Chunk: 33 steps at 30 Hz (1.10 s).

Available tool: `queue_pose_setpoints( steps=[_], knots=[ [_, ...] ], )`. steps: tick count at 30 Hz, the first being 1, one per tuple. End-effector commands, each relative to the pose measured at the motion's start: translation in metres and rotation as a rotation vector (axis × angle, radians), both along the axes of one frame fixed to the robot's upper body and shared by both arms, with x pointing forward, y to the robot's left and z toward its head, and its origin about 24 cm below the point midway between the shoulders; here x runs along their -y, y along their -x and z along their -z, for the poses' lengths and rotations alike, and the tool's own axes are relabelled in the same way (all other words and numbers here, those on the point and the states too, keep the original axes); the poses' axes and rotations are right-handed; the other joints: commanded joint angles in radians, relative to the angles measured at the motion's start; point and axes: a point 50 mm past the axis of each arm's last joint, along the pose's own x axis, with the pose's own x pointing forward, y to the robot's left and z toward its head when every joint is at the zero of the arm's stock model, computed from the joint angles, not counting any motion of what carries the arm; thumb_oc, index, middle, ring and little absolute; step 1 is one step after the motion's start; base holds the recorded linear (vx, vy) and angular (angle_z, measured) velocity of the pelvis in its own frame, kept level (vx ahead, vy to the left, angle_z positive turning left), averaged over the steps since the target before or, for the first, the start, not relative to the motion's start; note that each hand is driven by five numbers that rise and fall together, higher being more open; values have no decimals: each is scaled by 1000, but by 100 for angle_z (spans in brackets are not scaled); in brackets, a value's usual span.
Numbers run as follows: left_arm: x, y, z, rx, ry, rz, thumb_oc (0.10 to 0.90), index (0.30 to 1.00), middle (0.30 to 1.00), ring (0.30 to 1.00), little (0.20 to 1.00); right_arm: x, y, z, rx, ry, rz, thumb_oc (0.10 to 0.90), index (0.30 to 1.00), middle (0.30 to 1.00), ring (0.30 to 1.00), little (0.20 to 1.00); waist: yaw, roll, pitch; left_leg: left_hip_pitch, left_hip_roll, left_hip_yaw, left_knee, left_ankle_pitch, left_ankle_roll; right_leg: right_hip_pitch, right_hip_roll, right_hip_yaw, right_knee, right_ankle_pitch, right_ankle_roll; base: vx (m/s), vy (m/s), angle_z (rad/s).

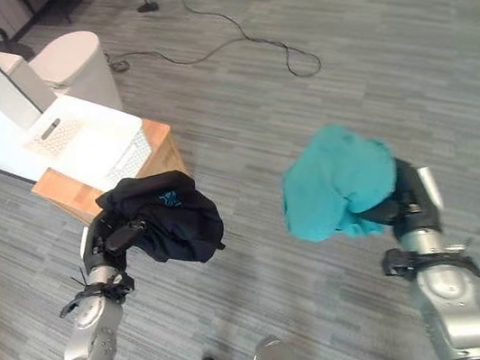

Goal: Pick up bed clothes into laundry basket.

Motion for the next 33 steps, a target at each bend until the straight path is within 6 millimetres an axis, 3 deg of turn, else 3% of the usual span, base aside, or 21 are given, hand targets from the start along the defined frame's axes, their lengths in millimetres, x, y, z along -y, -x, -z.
queue_pose_setpoints(
  steps=[1,2,4,5,6,9,12,13,14,15,16,17,18,21,25,26,27,32,33],
  knots=[
    [-1,-11,-48,248,-33,74,400,300,300,300,300,-15,-10,-52,286,21,-96,400,300,300,300,300,-1,-69,-72,124,7,73,42,-136,-116,86,23,19,-286,213,41,270,-146,63],
    [11,-13,-51,258,-21,128,400,300,300,300,300,-24,-11,-50,282,22,-135,400,300,300,300,300,-17,-77,-73,160,-17,50,48,-168,-117,61,70,-2,-373,258,33,227,-115,87],
    [15,-15,-52,263,-23,138,400,300,300,300,300,-28,-10,-48,274,29,-150,400,300,300,300,300,-34,-77,-70,180,-20,31,63,-195,-118,51,72,-51,-404,280,35,218,-136,73],
    [19,-16,-53,266,-32,156,400,300,300,300,300,-29,-6,-44,260,25,-164,400,300,300,300,300,-42,-77,-70,171,-17,-1,127,-212,-124,102,53,-53,-402,256,26,279,-292,59],
    [26,-13,-50,267,3,176,400,300,300,300,300,-36,-3,-42,246,9,-222,400,300,300,300,300,-48,-83,-71,130,9,24,292,-184,-156,162,60,-28,-426,244,-15,261,-321,67],
    [33,-13,-49,273,56,189,400,300,300,300,300,-28,8,-32,208,-33,-218,400,300,300,300,300,-18,-117,-61,-31,47,20,666,-47,-224,270,36,-19,-475,239,-64,215,-258,39],
    [36,-13,-50,275,62,192,400,300,300,300,300,-26,10,-25,176,-33,-205,400,300,300,300,300,-4,-135,-53,-101,62,33,728,-16,-235,311,17,-13,-494,230,-85,147,-115,-11],
    [40,-14,-48,268,64,200,400,300,300,300,300,-26,12,-22,158,-30,-205,400,300,300,300,300,-3,-134,-51,-116,87,55,710,-12,-229,333,16,-2,-505,227,-89,310,-6,-13],
    [42,-16,-50,270,75,201,400,300,300,300,300,-25,14,-23,163,-32,-203,400,300,300,300,300,-5,-124,-55,-136,141,71,567,-23,-212,364,1,-3,-514,200,-83,340,67,-23],
    [44,-17,-50,270,73,207,400,300,300,300,300,-26,14,-23,169,-42,-207,400,300,300,300,300,-4,-112,-60,-133,149,63,459,-20,-202,362,5,0,-514,192,-78,270,81,-22],
    [44,-17,-50,269,74,207,400,300,300,300,300,-26,14,-23,169,-41,-207,400,300,300,300,300,-5,-114,-61,-125,143,64,447,-16,-201,364,1,0,-512,189,-77,204,78,-27],
    [45,-17,-50,266,72,207,400,300,300,300,300,-27,15,-22,166,-44,-206,400,300,300,300,300,-6,-102,-61,-118,142,53,328,-10,-198,371,2,-1,-507,168,-67,300,147,-29],
    [46,-18,-50,263,75,200,400,300,300,300,300,-29,15,-20,160,-30,-215,400,300,300,300,300,-6,-73,-58,-124,147,22,168,55,-210,371,10,2,-489,136,-62,291,144,-23],
    [46,-19,-52,276,70,188,400,300,300,300,300,-32,13,-22,161,-4,-228,400,300,300,300,300,-3,-64,-55,-136,153,-14,89,92,-219,386,2,26,-470,110,-55,299,119,-1],
    [44,-20,-52,276,79,174,400,300,300,300,300,-34,12,-19,148,-10,-240,400,300,300,300,300,-3,-59,-60,-140,173,-15,50,114,-229,408,-15,61,-468,87,-45,291,97,-30],
    [40,-20,-52,275,75,157,400,300,300,300,300,-34,11,-15,128,-19,-233,400,300,300,300,300,9,-62,-65,-158,180,-43,45,130,-245,451,-49,99,-487,76,-29,691,215,-28],
    [36,-20,-53,280,67,148,400,300,300,300,300,-35,9,-14,120,-16,-227,400,300,300,300,300,21,-57,-72,-185,190,-16,51,150,-260,489,-95,108,-507,78,-5,693,217,-44],
    [36,-20,-53,280,66,148,400,300,300,300,300,-35,9,-13,120,-16,-227,400,300,300,300,300,22,-59,-72,-182,187,-13,50,150,-259,492,-98,109,-509,78,-5,210,75,-37],
    [34,-18,-54,284,51,144,400,300,300,300,300,-47,8,-7,85,-3,-285,400,300,300,300,300,17,-54,-87,-170,124,51,119,51,-211,478,-205,99,-430,177,59,929,373,21]
  ],
)
